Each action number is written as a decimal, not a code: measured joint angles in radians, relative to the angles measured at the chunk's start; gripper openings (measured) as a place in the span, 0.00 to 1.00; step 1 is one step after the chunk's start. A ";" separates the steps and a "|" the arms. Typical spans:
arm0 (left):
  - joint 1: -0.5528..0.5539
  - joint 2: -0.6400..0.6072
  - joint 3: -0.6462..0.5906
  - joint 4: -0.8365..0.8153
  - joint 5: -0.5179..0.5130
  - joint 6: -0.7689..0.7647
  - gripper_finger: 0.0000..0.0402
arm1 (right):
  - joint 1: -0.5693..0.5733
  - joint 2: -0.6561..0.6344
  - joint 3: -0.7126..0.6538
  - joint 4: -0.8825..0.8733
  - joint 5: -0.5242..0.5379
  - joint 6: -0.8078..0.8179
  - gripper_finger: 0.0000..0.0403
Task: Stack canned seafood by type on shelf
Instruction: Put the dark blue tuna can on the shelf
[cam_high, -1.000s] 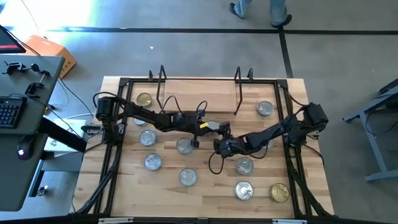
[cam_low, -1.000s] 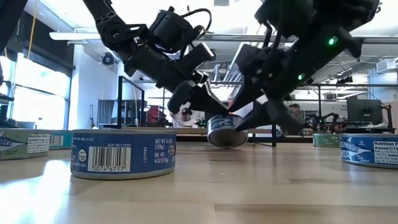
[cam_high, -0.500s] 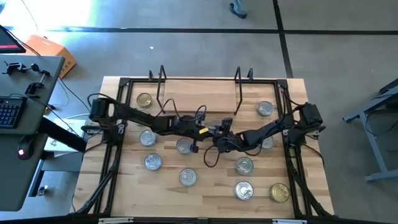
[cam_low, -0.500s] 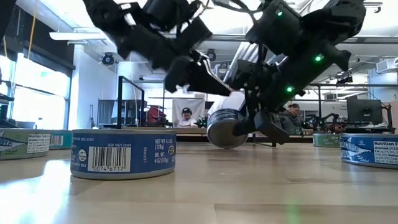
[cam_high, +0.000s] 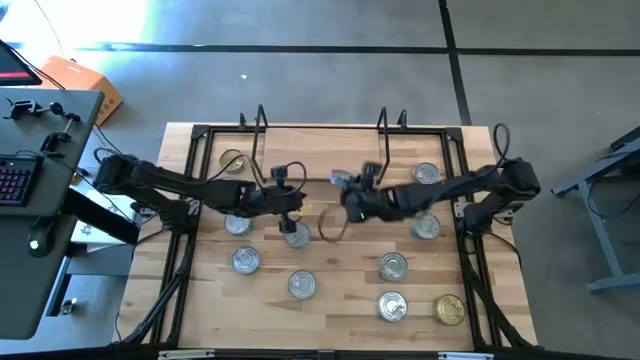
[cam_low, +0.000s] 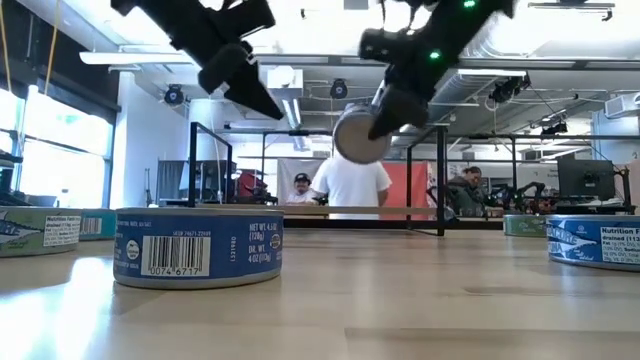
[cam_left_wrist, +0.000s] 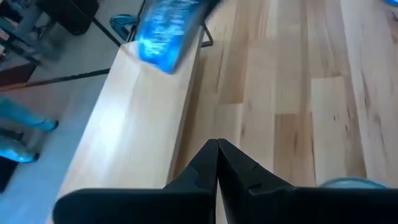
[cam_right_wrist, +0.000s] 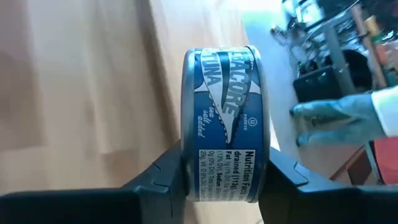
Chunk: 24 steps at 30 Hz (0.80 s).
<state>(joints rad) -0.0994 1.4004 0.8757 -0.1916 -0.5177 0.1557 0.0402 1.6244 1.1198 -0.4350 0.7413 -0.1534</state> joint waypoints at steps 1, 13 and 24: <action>-0.005 -0.011 -0.024 0.021 -0.004 -0.010 0.00 | -0.031 0.014 0.011 -0.002 -0.019 -0.029 0.31; -0.067 -0.041 -0.194 0.292 -0.025 -0.027 0.00 | -0.185 0.158 0.024 -0.024 -0.010 -0.222 0.36; -0.080 -0.041 -0.194 0.311 -0.025 -0.040 0.00 | -0.226 0.149 0.025 -0.026 -0.021 -0.185 0.70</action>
<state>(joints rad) -0.1799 1.3594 0.6815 0.1199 -0.5426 0.1154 -0.1861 1.7734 1.1453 -0.4607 0.7207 -0.3386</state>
